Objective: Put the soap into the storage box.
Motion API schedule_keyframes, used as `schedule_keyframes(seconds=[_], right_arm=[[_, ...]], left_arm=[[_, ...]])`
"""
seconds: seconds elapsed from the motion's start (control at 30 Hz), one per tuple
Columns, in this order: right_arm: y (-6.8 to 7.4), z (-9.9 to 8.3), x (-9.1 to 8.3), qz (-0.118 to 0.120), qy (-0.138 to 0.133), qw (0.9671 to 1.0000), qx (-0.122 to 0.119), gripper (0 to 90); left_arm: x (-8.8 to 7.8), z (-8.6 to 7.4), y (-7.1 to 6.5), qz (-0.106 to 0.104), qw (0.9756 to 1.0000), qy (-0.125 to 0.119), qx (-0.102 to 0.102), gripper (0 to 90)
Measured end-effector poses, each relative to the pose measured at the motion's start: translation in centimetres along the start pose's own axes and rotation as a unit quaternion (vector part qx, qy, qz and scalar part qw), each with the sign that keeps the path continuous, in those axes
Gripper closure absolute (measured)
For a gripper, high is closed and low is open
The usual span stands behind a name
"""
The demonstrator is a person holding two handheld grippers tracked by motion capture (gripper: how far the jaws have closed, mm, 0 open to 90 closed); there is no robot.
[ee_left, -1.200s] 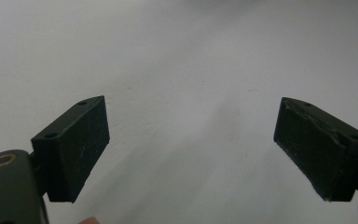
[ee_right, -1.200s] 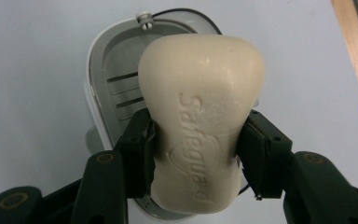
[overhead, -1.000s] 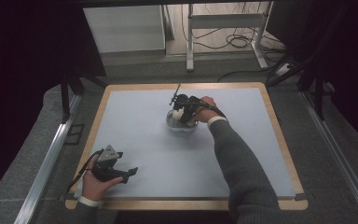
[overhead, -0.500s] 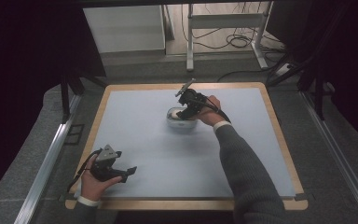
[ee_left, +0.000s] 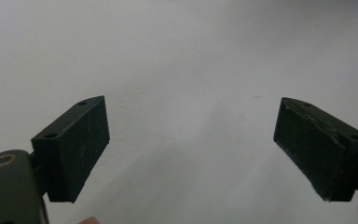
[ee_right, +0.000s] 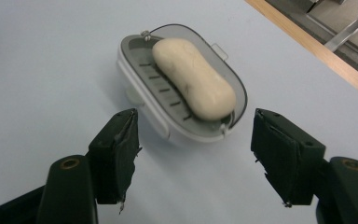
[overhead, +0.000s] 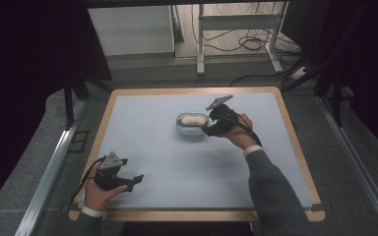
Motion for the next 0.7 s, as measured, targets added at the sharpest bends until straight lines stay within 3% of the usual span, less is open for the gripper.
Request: schedule_keyframes(seconds=[0.17, 0.37, 0.47, 0.7], right_arm=[[0.9, -3.2, -2.0, -0.009, -0.026, 0.9995, 0.013, 31.5], [1.7, -7.0, -3.5, -0.022, -0.038, 0.9981, 0.044, 30.9], [2.2, -8.8, -4.1, -0.035, -0.036, 0.9977, 0.046, 30.6], [3.1, -11.5, -4.9, -0.032, -0.044, 0.9961, 0.07, 30.4]], left_arm=[[0.0, 0.0, 0.0, 0.001, 1.0, -0.001, 0.0, 10.9], [0.1, 0.1, -0.2, 0.004, 1.0, 0.002, 0.005, 10.9], [0.1, 0.1, -0.2, 0.003, 1.0, 0.004, 0.006, 10.9], [0.0, 0.3, -0.3, 0.005, 0.9999, 0.002, 0.009, 10.9]])
Point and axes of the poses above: each handheld gripper's, and its own axes: x roughly forward along the jaws, z roughly out of its top, y roughly to its left, the point moved 6 cm from there along x, roughly forward along the jaws, and after that the axes turned 6 degrees about -x, right-handed, at the moved point
